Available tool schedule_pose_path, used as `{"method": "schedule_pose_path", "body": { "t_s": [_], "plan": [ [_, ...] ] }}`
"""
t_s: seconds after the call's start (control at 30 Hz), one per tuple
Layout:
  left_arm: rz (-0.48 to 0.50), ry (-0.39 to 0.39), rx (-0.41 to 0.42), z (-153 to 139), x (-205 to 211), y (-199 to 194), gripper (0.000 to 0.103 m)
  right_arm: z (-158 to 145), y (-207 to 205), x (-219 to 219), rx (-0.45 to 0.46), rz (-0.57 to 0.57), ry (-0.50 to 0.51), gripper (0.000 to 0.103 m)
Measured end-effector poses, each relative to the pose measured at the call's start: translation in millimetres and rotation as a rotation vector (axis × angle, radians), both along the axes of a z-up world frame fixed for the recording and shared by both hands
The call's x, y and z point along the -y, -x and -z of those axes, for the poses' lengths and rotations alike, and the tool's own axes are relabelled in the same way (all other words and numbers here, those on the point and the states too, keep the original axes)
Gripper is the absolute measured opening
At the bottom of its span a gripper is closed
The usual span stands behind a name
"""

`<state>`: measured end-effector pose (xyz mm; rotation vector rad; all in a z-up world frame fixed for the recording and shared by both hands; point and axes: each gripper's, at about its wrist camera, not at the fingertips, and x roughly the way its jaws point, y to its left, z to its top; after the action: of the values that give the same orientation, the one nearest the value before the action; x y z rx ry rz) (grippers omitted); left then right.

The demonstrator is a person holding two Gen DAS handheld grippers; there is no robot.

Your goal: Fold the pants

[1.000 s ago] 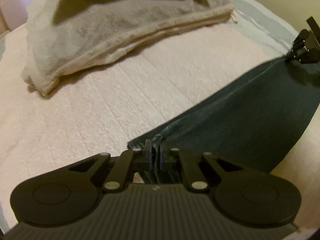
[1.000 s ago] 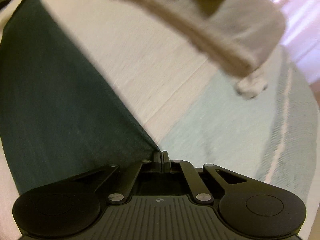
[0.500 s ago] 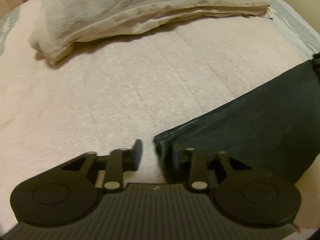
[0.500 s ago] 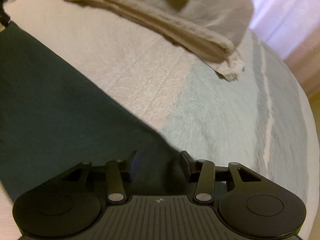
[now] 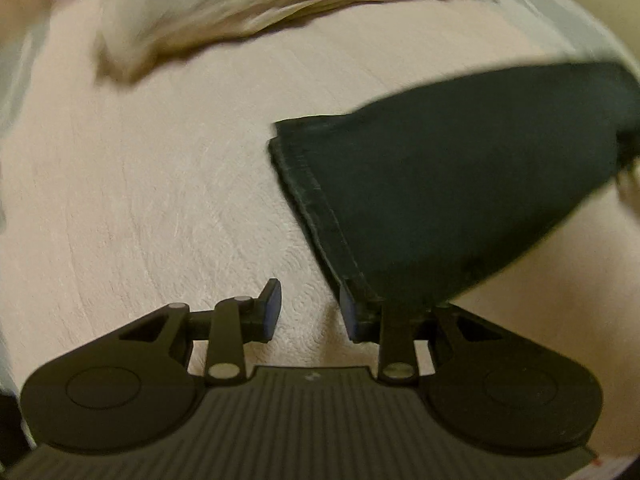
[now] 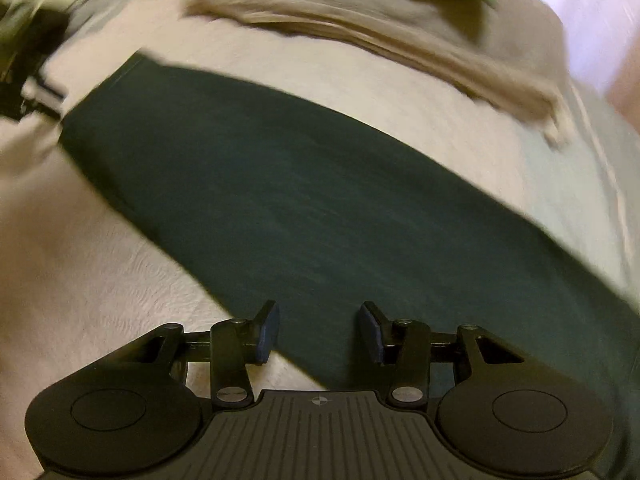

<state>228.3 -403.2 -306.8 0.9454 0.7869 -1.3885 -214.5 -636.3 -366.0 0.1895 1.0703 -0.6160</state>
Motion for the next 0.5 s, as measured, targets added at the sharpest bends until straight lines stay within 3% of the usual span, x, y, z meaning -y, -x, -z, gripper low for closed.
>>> {"method": "schedule_pose_path", "body": {
  "t_s": [0.07, 0.17, 0.33, 0.37, 0.43, 0.5],
  "plan": [
    [0.168, 0.027, 0.109, 9, -12, 28, 0.027, 3, -12, -13, -0.035, -0.098, 0.067, 0.042],
    [0.358, 0.057, 0.208, 21, -27, 54, 0.028, 10, -28, -23, -0.080, -0.215, 0.134, 0.042],
    [0.520, 0.055, 0.386, 50, -33, 68, 0.032, 23, -44, -34, -0.139, -0.312, 0.189, 0.042],
    [0.544, 0.055, 0.400, 53, -32, 70, 0.030, 24, -46, -35, -0.148, -0.319, 0.189, 0.041],
    [0.637, 0.051, 0.429, 58, -35, 76, 0.007, 20, -46, -36, -0.143, -0.300, 0.169, 0.041],
    [0.659, 0.055, 0.455, 55, -38, 75, 0.004, 15, -39, -34, -0.122, -0.276, 0.157, 0.041]
  ]
}}
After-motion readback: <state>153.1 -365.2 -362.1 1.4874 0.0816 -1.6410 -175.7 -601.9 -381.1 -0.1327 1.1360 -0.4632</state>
